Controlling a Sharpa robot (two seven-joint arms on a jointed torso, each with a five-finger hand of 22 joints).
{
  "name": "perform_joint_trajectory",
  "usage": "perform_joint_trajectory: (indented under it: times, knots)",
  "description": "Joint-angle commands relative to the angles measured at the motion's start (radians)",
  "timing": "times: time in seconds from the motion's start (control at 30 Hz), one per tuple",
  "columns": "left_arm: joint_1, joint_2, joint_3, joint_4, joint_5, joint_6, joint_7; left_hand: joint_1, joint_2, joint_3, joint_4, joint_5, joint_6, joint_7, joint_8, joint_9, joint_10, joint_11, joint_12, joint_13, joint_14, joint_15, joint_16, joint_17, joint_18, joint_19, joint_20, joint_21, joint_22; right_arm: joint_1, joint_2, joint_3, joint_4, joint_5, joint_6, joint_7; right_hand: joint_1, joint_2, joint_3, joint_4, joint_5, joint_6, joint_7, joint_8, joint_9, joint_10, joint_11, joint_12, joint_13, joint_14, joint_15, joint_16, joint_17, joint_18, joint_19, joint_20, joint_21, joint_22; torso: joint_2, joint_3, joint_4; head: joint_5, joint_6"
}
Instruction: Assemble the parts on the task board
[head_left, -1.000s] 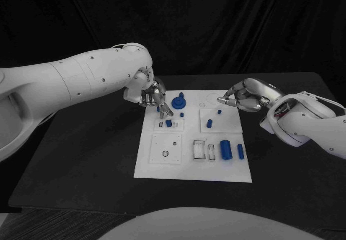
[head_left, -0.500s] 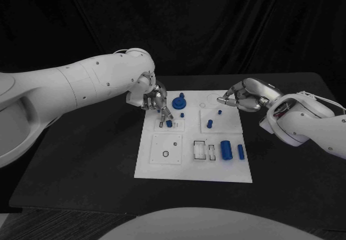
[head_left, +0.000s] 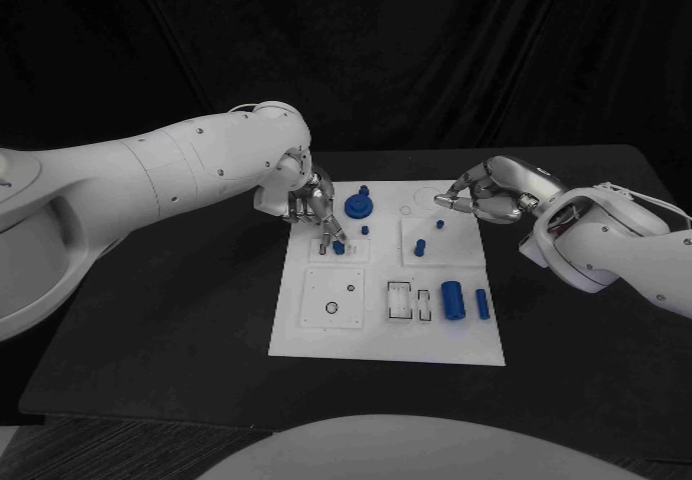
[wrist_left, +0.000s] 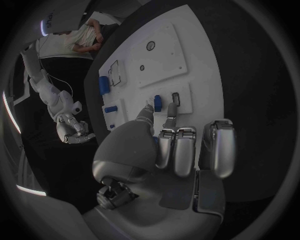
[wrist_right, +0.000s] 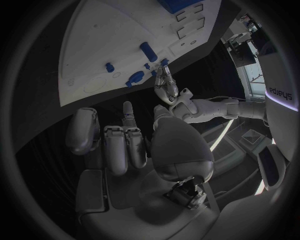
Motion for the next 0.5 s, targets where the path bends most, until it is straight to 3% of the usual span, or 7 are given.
perform_joint_trajectory:
  times: [0.03,0.5]
  knots:
    - [-0.005,0.005,0.001,-0.006,0.001,0.004,0.025,0.003,0.008,0.049,-0.018,0.018,0.019,-0.004,0.014,0.000,0.113,-0.002,0.002,0.262,0.106,0.001,0.013,0.266,-0.018,0.016,-0.003,-0.015,0.189,-0.001,0.001,0.001,0.000,-0.002,0.001,-0.011,0.011,0.010,-0.046,0.006,0.025,-0.010,-0.001,-0.017,-0.002,0.107,0.003,0.017,0.271,0.094,-0.002,0.019,0.250,-0.021,0.012,0.000,0.015,0.172,0.000,0.0008,0.0010,-0.002,0.000]
    - [-0.013,0.013,0.001,-0.011,0.022,-0.011,0.040,0.001,0.004,0.078,-0.033,0.032,0.036,-0.011,0.013,-0.007,0.113,-0.008,0.002,0.262,0.106,-0.004,0.013,0.266,-0.019,0.018,-0.007,-0.015,0.191,-0.001,0.004,0.001,-0.003,-0.002,0.003,-0.012,0.014,0.014,-0.046,0.005,0.025,-0.010,0.000,-0.017,-0.002,0.107,0.003,0.017,0.271,0.092,-0.001,0.012,0.240,-0.019,0.007,0.000,0.003,0.168,0.000,0.0000,0.0006,0.001,0.000]
